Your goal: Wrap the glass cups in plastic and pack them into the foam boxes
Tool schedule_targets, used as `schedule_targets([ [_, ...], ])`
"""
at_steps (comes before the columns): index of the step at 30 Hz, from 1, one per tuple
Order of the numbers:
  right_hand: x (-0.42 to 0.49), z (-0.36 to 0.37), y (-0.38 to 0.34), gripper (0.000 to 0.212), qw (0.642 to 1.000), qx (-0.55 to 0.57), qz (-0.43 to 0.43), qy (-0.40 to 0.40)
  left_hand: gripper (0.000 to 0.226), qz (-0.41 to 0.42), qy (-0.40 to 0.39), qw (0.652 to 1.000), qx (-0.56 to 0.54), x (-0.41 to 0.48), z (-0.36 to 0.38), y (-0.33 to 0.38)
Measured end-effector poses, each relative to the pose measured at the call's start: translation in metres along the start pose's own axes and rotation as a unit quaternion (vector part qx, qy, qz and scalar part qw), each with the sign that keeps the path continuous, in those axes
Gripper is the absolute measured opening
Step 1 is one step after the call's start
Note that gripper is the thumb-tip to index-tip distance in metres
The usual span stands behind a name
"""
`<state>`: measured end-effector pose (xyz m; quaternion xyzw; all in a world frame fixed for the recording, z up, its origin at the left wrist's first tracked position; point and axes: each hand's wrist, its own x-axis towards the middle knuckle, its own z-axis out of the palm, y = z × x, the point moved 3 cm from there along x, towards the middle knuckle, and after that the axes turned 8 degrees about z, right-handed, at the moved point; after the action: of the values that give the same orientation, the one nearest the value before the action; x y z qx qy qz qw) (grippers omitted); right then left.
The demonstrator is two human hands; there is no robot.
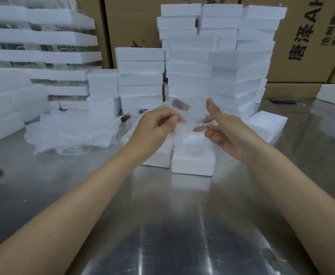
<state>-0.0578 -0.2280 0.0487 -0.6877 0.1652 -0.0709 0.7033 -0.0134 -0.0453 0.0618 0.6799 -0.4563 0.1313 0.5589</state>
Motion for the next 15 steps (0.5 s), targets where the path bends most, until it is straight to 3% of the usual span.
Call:
schedule_targets([
  [3, -0.001, 0.008, 0.003, 0.052, 0.989, 0.136, 0.026, -0.058, 0.022, 0.036, 0.012, 0.998, 0.057, -0.002, 0.003, -0.001],
  [7, -0.009, 0.024, 0.007, 0.053, 0.952, 0.241, 0.097, -0.162, 0.019, 0.060, 0.102, 0.978, 0.171, -0.002, -0.001, -0.005],
  [15, -0.011, 0.034, 0.011, 0.045, 0.892, 0.372, 0.147, -0.209, 0.014, 0.120, 0.109, 0.977, 0.137, -0.005, 0.005, 0.004],
])
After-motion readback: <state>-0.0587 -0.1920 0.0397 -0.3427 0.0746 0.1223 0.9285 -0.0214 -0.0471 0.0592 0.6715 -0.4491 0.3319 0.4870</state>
